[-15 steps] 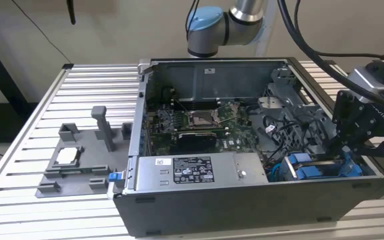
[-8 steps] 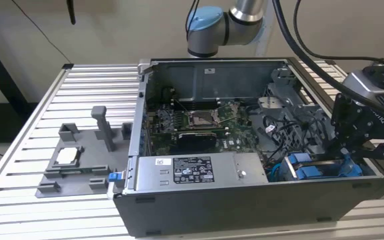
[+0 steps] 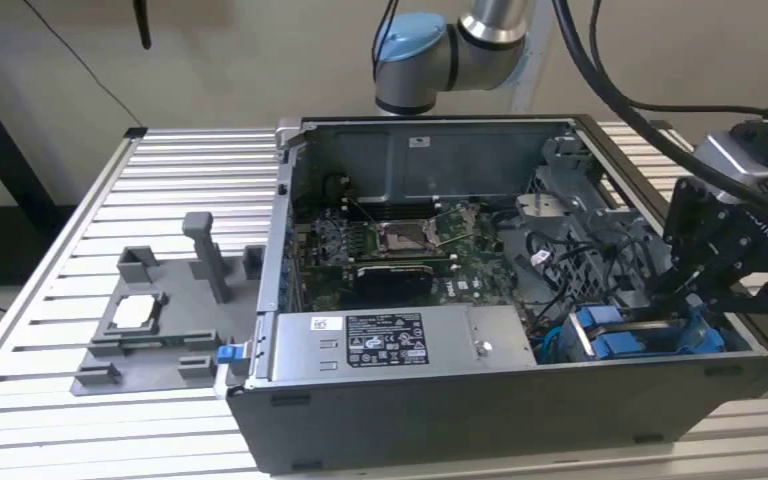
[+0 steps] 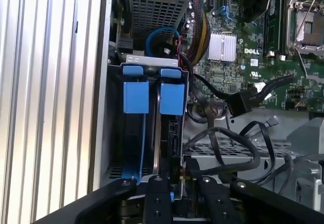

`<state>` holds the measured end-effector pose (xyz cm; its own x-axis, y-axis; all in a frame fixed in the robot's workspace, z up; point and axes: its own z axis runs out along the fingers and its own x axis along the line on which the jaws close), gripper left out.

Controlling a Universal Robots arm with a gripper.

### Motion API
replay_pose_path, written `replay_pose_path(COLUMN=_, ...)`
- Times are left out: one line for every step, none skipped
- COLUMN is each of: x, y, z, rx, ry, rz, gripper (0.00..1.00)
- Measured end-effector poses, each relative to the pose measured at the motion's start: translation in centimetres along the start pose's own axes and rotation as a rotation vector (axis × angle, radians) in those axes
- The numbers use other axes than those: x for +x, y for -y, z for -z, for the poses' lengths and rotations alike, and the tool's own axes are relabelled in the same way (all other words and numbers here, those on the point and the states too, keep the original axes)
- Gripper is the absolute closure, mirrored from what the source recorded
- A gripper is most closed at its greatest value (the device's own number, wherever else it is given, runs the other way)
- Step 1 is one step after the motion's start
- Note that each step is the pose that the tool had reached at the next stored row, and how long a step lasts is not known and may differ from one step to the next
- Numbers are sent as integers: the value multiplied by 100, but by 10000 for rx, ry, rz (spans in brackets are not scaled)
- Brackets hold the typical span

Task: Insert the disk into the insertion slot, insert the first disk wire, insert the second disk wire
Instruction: 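Insert the first disk wire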

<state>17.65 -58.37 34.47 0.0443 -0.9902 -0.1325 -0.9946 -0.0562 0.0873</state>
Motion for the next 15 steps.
replay_pose_path(x=-5, y=-8, z=29, rx=8, ry=-3, rz=1, gripper=73)
replay_pose_path(x=-9, y=-15, z=54, rx=19, ry=-2, rz=4, gripper=73)
replay_pose_path(x=-13, y=-25, z=83, rx=36, ry=-3, rz=6, gripper=73)
replay_pose_path(x=-18, y=-34, z=111, rx=55, ry=-4, rz=8, gripper=73)
replay_pose_path(x=-22, y=-43, z=138, rx=73, ry=-6, rz=11, gripper=73)
replay_pose_path(x=-28, y=-52, z=167, rx=91, ry=-7, rz=13, gripper=73)
replay_pose_path(x=-35, y=-61, z=193, rx=111, ry=-8, rz=16, gripper=73)
replay_pose_path(x=-42, y=-71, z=215, rx=133, ry=-7, rz=18, gripper=73)
replay_pose_path(x=-50, y=-80, z=235, rx=153, ry=-10, rz=21, gripper=73)
replay_pose_path(x=-62, y=-90, z=249, rx=173, ry=-8, rz=23, gripper=73)
replay_pose_path(x=-80, y=-99, z=257, rx=194, ry=-10, rz=26, gripper=73)
replay_pose_path(x=-98, y=-109, z=265, rx=211, ry=-17, rz=28, gripper=73)
replay_pose_path(x=-118, y=-120, z=267, rx=228, ry=-18, rz=30, gripper=73)
replay_pose_path(x=-139, y=-131, z=267, rx=242, ry=-21, rz=33, gripper=73)
replay_pose_path(x=-159, y=-142, z=268, rx=255, ry=-25, rz=34, gripper=73)
